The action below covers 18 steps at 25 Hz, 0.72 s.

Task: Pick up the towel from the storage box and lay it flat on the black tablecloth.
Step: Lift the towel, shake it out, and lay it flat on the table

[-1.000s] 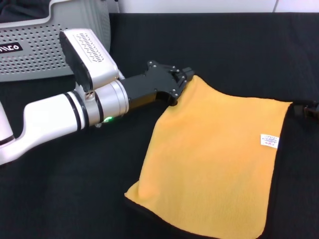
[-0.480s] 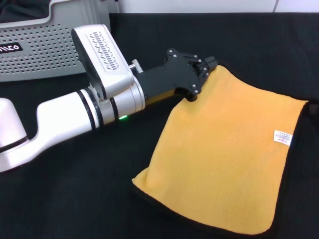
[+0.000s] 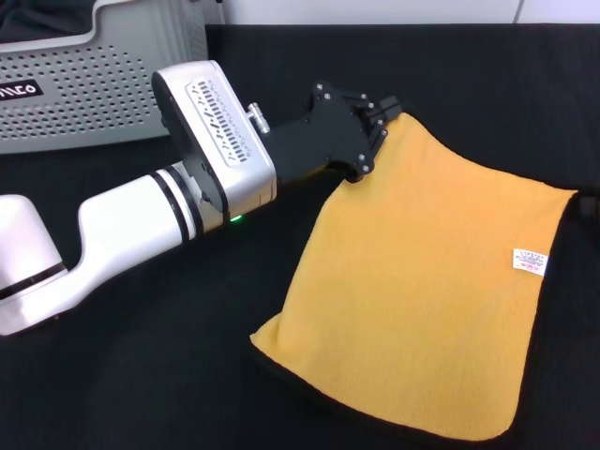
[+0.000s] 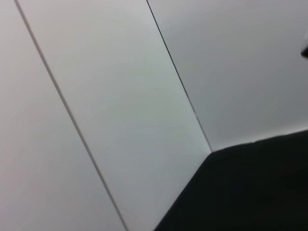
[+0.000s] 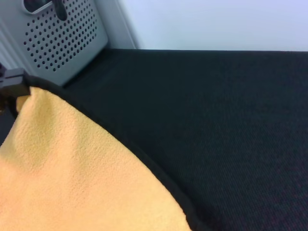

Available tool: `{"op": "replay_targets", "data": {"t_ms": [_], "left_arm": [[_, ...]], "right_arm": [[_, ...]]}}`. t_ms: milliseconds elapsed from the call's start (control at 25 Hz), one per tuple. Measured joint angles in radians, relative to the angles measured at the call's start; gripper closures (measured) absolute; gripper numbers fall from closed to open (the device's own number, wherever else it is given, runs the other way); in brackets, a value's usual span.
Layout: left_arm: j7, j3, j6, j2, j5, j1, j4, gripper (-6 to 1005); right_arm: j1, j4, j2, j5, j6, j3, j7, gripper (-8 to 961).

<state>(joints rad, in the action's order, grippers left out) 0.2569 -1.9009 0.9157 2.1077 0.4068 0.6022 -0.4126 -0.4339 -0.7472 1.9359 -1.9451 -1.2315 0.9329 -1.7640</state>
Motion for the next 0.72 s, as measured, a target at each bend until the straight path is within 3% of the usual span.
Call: {"op": "replay_targets", "data": {"t_ms": [720], "left_arm": [[-0.447, -0.054, -0.108, 0.000, -0.006, 0.052, 0.016, 983]], "right_arm": [[-0.025, -0.002, 0.016, -0.039, -0.001, 0.001, 0.005, 907]]}}
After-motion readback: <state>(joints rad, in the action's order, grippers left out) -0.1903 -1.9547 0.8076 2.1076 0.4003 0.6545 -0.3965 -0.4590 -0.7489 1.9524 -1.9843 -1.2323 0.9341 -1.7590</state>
